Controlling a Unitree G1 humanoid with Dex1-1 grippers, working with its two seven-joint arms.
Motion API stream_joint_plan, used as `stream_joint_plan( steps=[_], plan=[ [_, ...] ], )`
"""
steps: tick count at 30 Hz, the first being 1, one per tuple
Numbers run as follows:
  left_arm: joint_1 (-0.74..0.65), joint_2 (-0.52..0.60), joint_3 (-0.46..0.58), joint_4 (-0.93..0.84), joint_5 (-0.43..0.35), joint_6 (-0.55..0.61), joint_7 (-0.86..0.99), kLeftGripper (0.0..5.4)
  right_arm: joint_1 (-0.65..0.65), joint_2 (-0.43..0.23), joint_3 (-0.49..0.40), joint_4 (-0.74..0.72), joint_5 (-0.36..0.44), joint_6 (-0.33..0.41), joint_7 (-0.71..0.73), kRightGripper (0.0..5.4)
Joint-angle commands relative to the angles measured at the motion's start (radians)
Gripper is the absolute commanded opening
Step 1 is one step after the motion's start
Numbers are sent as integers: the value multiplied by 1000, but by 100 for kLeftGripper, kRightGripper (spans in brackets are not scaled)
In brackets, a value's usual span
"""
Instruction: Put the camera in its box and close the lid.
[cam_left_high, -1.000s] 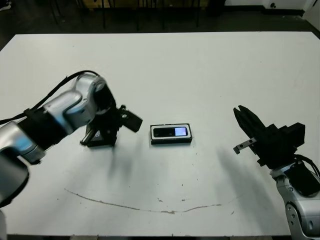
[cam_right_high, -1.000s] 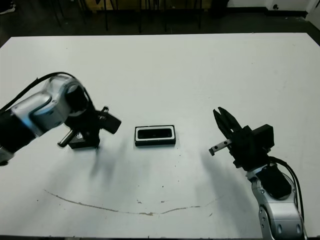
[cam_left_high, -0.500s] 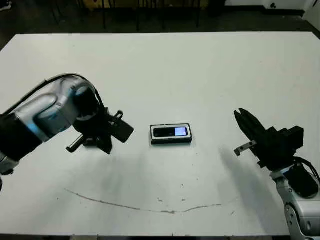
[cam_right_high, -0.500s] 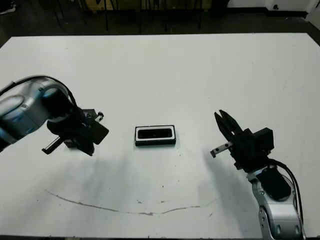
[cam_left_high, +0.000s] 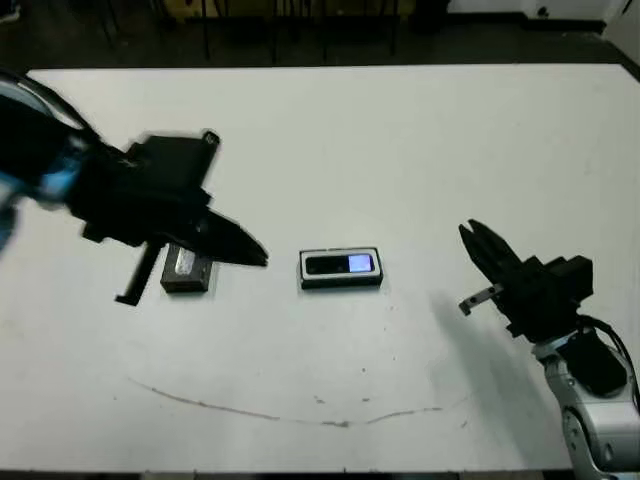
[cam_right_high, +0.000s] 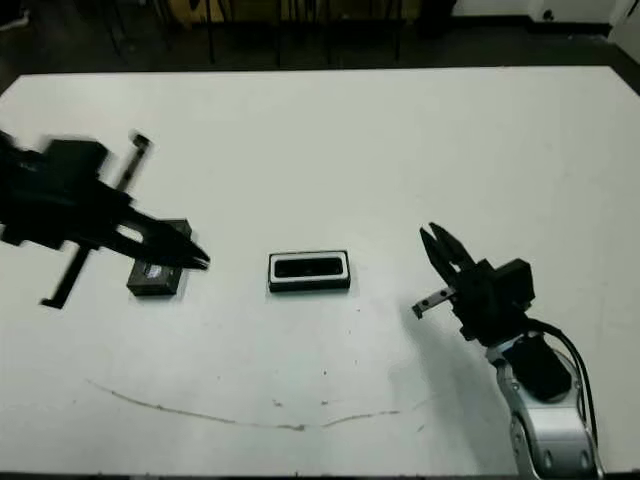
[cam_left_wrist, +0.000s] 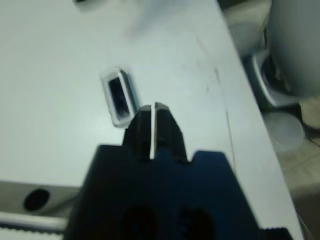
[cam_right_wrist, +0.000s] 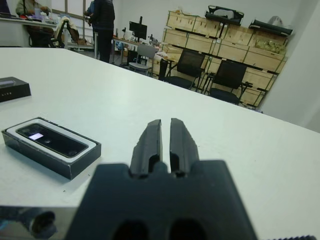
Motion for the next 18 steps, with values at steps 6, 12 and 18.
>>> stream_joint_plan(
  steps=[6, 12, 18],
  plan=[
    [473, -404, 152, -355, 162, 191, 789, 9, 15, 10, 6, 20, 5, 3, 4, 0],
    [581, -516, 1, -342, 332, 133, 1027, 92, 19, 13, 18, 7, -5, 20, -4, 0],
    [570, -568, 8, -267, 282, 154, 1030, 198, 19, 12, 32, 8, -3, 36, 1, 0]
  ],
)
